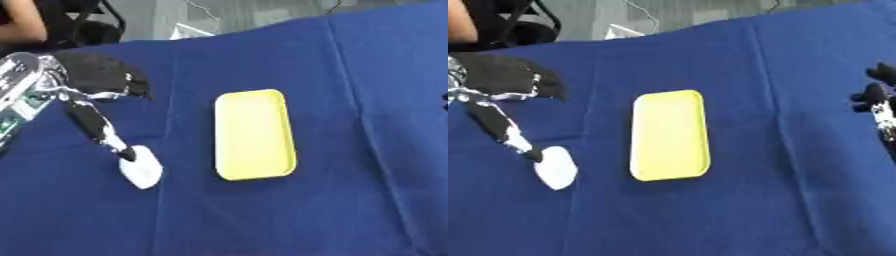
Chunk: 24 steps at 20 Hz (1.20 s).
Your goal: Pick up objects on the table and place them in the box.
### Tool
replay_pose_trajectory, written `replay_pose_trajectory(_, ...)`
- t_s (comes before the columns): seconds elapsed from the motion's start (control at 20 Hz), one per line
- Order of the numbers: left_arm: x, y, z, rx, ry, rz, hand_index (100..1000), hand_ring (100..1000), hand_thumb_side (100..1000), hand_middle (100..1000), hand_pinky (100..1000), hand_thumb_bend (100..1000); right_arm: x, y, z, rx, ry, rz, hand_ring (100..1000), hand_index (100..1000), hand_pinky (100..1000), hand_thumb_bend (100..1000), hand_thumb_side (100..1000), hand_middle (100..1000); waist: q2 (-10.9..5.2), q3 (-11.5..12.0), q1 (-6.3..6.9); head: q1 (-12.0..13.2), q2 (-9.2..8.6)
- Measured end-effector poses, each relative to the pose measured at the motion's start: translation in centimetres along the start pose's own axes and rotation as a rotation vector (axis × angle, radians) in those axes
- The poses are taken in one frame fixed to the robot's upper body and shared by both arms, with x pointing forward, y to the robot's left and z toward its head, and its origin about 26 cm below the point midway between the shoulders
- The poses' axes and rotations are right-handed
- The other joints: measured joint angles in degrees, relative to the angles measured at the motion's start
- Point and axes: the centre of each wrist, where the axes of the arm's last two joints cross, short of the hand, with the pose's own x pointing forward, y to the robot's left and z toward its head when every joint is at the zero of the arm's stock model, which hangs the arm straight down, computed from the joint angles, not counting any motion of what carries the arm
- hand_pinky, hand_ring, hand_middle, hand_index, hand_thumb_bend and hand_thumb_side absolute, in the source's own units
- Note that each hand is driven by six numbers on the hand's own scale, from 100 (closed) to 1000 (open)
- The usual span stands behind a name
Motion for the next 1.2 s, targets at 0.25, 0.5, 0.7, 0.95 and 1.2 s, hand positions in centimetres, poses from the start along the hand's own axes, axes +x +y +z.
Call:
replay_pose_trajectory(0.25, 0.2, -0.6, -0.2, -0.009, -0.012, 0.004, 957, 978, 1000, 901, 906, 867, 0.0, 0.0, 0.0, 0.0, 0.0, 0.0, 693, 962, 670, 334, 790, 881, 0.0, -0.02, 0.0, 0.0, 0.0)
replay_pose_trajectory(0.5, 0.9, -1.6, -0.7, -0.022, -0.049, 0.018, 956, 975, 1000, 900, 908, 872, 0.0, 0.0, 0.0, 0.0, -0.001, 0.0, 693, 962, 670, 334, 789, 881, 0.01, -0.06, 0.05, 0.0, 0.0)
replay_pose_trajectory(0.7, 1.4, -2.4, -0.9, -0.037, -0.064, 0.033, 956, 974, 1000, 897, 909, 874, 0.1, 0.0, -0.1, 0.0, -0.003, 0.0, 693, 962, 670, 333, 789, 882, 0.01, -0.07, 0.05, 0.0, 0.0)
replay_pose_trajectory(0.95, 1.4, -2.8, -0.9, -0.044, -0.067, 0.041, 954, 972, 1000, 896, 910, 873, 0.1, 0.0, -0.1, 0.001, -0.005, 0.0, 693, 962, 670, 333, 789, 883, 0.01, -0.06, 0.05, 0.01, 0.0)
replay_pose_trajectory(1.2, 1.6, -3.1, -1.0, -0.051, -0.071, 0.044, 951, 971, 1000, 893, 909, 873, 0.1, 0.0, -0.1, 0.002, -0.006, 0.0, 693, 962, 670, 333, 789, 884, 0.01, -0.06, 0.04, 0.02, 0.0)
